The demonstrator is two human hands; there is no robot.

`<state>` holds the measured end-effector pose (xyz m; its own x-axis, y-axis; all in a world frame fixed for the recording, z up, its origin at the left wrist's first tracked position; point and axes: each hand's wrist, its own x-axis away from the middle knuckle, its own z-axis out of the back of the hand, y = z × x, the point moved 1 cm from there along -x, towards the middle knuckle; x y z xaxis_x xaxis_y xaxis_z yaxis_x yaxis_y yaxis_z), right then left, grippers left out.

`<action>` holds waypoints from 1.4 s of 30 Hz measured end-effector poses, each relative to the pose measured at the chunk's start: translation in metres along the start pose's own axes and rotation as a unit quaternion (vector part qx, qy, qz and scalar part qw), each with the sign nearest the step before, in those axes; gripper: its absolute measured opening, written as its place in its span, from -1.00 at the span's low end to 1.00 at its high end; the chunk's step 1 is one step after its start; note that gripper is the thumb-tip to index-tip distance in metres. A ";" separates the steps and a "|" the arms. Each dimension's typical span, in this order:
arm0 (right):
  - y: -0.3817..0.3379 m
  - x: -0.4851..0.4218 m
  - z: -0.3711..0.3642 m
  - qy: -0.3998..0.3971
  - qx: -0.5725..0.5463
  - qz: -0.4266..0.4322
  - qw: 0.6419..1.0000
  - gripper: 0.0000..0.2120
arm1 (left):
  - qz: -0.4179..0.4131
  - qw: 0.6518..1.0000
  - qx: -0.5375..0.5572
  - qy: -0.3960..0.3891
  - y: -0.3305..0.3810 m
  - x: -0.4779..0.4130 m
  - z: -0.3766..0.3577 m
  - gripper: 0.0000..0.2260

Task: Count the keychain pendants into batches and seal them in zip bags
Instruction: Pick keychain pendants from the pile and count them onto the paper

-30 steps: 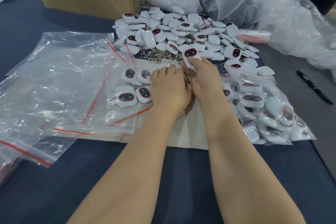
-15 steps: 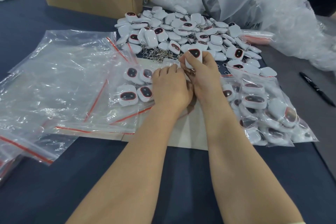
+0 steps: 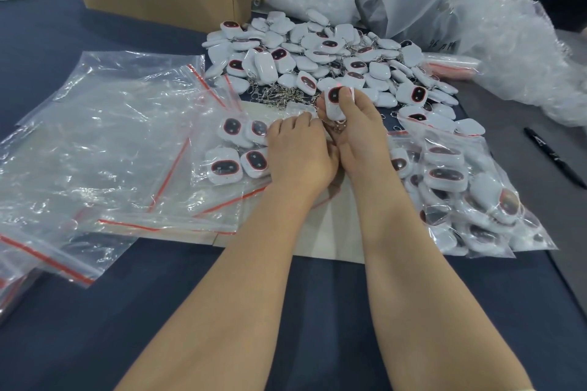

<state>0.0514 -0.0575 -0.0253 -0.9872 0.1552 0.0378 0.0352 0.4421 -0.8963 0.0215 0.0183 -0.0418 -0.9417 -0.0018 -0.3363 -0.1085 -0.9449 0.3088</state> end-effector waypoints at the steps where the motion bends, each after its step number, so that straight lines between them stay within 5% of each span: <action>1: 0.000 -0.001 0.000 0.001 -0.002 -0.001 1.000 -0.83 | 0.000 1.000 0.000 -0.001 0.000 0.000 0.000 -0.74; 16: 0.003 -0.005 0.002 -0.004 0.042 -0.006 0.999 -0.94 | 0.002 1.000 0.006 -0.003 0.001 0.001 0.002 -0.73; 42: 0.002 -0.003 -0.002 -0.022 -0.015 -0.013 1.000 -0.85 | 0.005 1.000 0.011 0.002 0.001 0.001 0.003 -0.73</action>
<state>0.0544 -0.0559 -0.0261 -0.9937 0.1045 0.0415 0.0128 0.4719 -0.8815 0.0195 0.0179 -0.0393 -0.9416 -0.0127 -0.3365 -0.1056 -0.9378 0.3309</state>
